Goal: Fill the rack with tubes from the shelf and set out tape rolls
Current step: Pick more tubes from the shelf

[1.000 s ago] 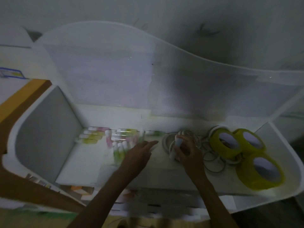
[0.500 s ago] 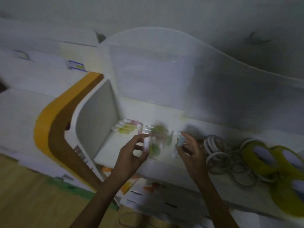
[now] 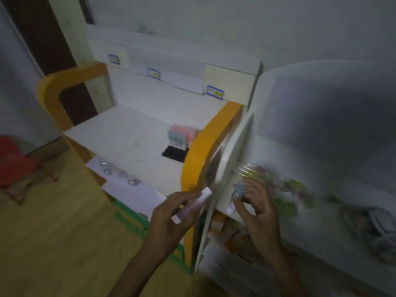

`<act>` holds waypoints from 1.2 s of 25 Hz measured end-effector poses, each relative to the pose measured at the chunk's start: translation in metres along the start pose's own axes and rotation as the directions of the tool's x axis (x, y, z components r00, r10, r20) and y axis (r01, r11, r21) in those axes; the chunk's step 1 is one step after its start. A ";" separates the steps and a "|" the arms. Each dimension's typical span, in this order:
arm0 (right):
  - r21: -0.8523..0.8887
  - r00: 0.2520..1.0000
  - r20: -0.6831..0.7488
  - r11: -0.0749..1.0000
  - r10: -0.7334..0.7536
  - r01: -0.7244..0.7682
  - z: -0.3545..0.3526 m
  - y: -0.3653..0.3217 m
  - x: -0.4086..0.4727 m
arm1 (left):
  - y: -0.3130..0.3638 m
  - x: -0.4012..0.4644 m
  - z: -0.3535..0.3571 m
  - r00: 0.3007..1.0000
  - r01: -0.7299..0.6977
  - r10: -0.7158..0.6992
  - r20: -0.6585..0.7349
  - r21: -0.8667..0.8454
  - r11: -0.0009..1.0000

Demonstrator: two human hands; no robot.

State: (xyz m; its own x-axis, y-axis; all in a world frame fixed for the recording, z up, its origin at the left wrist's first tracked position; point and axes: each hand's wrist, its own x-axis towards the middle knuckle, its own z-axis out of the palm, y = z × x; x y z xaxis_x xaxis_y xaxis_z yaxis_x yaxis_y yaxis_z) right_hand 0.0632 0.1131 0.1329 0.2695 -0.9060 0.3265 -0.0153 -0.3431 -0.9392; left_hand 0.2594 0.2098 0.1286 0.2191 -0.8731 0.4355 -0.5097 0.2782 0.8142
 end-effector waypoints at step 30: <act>-0.125 0.933 -0.349 0.982 0.087 -0.139 0.258 0.105 0.170 | -0.236 0.225 -0.171 0.971 0.120 -0.113 0.210 -0.021 0.993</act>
State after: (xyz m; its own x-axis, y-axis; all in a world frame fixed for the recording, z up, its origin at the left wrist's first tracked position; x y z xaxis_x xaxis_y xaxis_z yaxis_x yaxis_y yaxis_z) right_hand 0.3561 -0.0126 0.0620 -0.0864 -0.9618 0.2598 -0.1727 -0.2423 -0.9547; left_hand 0.5709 0.0164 0.1002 0.0955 -0.9635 0.2502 -0.4624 0.1796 0.8683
